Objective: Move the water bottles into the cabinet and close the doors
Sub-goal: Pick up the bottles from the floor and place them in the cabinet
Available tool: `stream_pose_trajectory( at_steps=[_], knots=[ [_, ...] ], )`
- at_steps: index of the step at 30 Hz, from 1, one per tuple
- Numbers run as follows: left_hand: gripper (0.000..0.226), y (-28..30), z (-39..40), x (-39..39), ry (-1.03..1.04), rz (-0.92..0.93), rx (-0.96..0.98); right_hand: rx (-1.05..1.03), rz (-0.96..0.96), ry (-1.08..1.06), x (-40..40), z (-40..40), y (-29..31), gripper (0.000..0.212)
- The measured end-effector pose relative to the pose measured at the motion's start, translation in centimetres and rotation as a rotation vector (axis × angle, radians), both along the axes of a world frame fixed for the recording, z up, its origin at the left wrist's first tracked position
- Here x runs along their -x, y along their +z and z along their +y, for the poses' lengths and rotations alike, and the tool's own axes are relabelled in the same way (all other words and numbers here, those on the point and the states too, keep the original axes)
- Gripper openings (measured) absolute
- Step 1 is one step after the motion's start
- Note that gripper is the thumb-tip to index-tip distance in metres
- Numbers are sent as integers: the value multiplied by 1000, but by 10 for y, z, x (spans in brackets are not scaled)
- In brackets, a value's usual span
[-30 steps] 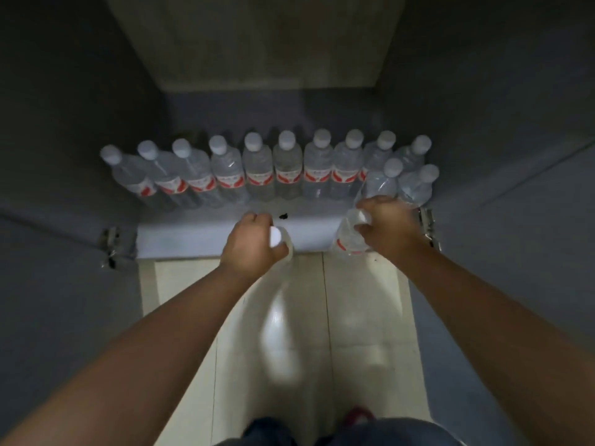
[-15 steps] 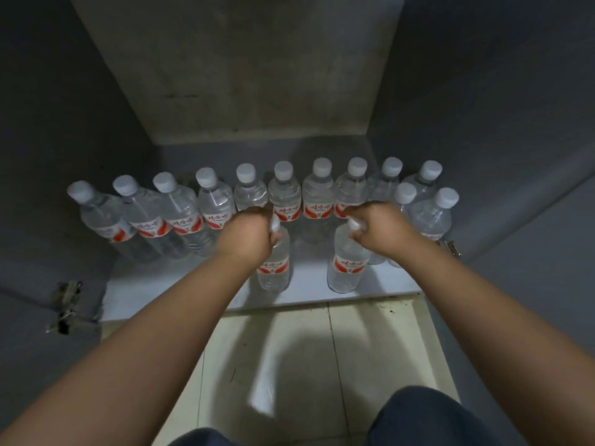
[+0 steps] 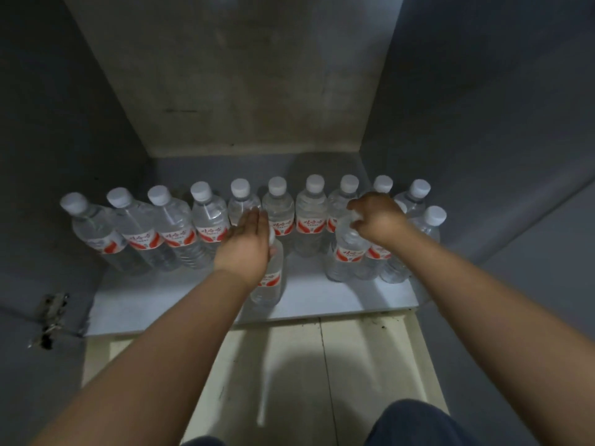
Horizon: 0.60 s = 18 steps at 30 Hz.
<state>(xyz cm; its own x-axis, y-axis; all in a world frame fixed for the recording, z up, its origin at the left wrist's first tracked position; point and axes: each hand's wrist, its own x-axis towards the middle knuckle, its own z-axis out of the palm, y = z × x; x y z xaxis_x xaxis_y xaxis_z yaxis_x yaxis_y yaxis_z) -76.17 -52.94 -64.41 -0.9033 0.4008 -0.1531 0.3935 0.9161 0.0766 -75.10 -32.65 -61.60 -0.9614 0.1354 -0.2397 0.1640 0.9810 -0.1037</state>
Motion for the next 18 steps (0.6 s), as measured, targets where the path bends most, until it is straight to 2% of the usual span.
stream_pose_trajectory(
  at_steps=[5, 10, 13, 16, 18],
  knots=[
    [63, -7, -4, -1, 100, -70, -152, -24, -32, -11, 13, 3, -7, 38],
    [60, -8, 3, -4, 139, -100, -150, -44, -37, -12, 19, 7, -12, 41],
    [52, -4, 16, -3, 101, -122, -123, 4, 2, -18, 21, 3, -16, 44],
    [41, 3, 33, -3, -23, -128, -81, 57, 30, -7, 16, 7, -18, 48],
    [43, 5, 44, 0, -18, -105, -84, 87, 40, 13, 13, 12, -21, 52]
  ],
)
